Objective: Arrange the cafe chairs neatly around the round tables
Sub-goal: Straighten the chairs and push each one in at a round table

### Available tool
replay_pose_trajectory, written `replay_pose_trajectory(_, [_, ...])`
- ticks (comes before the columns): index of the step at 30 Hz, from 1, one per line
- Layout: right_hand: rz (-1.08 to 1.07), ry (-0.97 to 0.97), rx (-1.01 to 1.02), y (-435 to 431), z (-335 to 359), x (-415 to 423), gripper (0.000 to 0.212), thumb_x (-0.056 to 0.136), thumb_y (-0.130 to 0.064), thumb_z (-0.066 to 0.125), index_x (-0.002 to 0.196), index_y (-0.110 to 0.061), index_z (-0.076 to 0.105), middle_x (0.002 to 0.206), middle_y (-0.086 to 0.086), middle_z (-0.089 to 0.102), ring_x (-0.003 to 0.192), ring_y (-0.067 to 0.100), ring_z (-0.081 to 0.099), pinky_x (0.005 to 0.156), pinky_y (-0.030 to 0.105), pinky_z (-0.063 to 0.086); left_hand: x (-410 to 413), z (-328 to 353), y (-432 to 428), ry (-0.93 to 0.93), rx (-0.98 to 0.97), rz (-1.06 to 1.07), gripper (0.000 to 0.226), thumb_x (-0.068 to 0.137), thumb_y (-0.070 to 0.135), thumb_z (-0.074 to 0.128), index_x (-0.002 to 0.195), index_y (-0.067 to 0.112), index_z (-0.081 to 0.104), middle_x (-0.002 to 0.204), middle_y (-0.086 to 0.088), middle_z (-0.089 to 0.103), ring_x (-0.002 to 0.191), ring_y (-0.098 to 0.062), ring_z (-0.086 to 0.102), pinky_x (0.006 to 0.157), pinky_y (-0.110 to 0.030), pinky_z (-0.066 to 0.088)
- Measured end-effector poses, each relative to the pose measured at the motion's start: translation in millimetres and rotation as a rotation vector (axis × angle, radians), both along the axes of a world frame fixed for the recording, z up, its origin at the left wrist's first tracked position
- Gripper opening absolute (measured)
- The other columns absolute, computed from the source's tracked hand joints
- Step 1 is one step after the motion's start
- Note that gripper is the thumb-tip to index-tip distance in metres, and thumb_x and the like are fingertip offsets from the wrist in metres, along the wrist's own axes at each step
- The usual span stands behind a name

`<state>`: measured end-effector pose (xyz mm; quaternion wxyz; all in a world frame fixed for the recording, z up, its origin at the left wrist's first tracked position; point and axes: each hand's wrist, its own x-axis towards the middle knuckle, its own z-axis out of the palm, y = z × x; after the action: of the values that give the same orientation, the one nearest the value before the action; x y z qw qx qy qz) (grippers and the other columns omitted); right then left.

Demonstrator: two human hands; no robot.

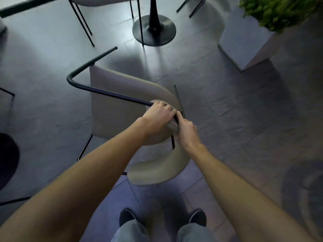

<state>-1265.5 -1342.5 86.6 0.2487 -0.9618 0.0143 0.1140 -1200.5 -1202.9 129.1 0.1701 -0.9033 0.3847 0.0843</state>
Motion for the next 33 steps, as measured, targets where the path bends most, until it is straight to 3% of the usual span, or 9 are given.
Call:
replay_pose_trajectory(4, [0.033,0.065,-0.022,-8.2,30.5,45.9,0.078,0.083,-0.001,0.062,0.150,-0.020,0.027,0.121,0.019,0.059,0.104,0.042,0.061,0.081,0.045,0.049,54.7,22.8,-5.7,0.080,-0.025,-0.029,0.042,0.087,0.019,0.056,0.130,0.020,0.053,0.123,-0.005,0.064,0.107,-0.030,0.062,0.086,-0.050,0.052])
replay_pose_trajectory(8, [0.078,0.019,-0.066,-20.6,51.4,110.8,0.081,0.081,-0.003,0.069,0.149,-0.015,0.025,0.127,0.015,0.051,0.109,0.039,0.057,0.079,0.046,0.049,127.1,49.3,-11.6,0.148,-0.160,0.013,0.047,0.088,0.020,0.057,0.135,0.025,0.053,0.126,-0.001,0.064,0.112,-0.027,0.061,0.096,-0.044,0.047])
replay_pose_trajectory(10, [0.120,-0.100,-0.085,-22.4,53.7,143.7,0.078,0.084,-0.004,0.066,0.149,-0.014,0.024,0.133,0.012,0.046,0.110,0.037,0.055,0.077,0.047,0.050,160.5,67.2,-12.7,0.123,-0.182,0.053,0.049,0.087,0.022,0.060,0.135,0.028,0.053,0.126,0.003,0.064,0.115,-0.025,0.060,0.102,-0.041,0.040])
replay_pose_trajectory(14, [0.152,-0.283,-0.124,-22.1,54.4,195.0,0.061,0.095,-0.005,0.049,0.147,-0.017,0.019,0.144,0.018,0.043,0.113,0.038,0.056,0.068,0.051,0.058,203.4,82.4,-17.5,0.045,-0.173,0.226,0.057,0.086,0.018,0.063,0.139,0.030,0.048,0.135,0.000,0.056,0.128,-0.028,0.050,0.112,-0.057,0.025])
replay_pose_trajectory(19, [0.232,-0.353,-0.182,-29.8,66.6,249.2,0.055,0.098,-0.007,0.042,0.151,-0.013,0.031,0.143,0.015,0.049,0.101,0.027,0.063,0.049,0.040,0.059,229.1,77.1,-26.0,-0.138,-0.203,0.434,0.056,0.075,0.008,0.069,0.128,0.019,0.050,0.128,-0.014,0.051,0.123,-0.035,0.045,0.109,-0.052,0.031])
replay_pose_trajectory(26, [0.367,-0.450,-0.183,-34.0,65.6,299.2,0.055,0.102,-0.003,0.033,0.156,-0.006,0.023,0.154,0.015,0.039,0.126,0.034,0.054,0.070,0.043,0.061,282.0,83.2,-29.2,-0.141,-0.229,0.548,0.071,0.075,0.009,0.075,0.136,0.021,0.041,0.135,-0.016,0.043,0.124,-0.035,0.044,0.102,-0.045,0.041])
replay_pose_trajectory(33, [0.378,-0.356,-0.196,-32.1,79.0,374.7,0.062,0.100,-0.007,0.036,0.158,-0.010,0.016,0.152,0.022,0.036,0.110,0.038,0.060,0.062,0.047,0.061,354.1,84.7,-33.1,-0.095,-0.320,0.686,0.071,0.077,0.006,0.071,0.139,0.017,0.038,0.130,-0.016,0.045,0.122,-0.034,0.043,0.099,-0.043,0.043])
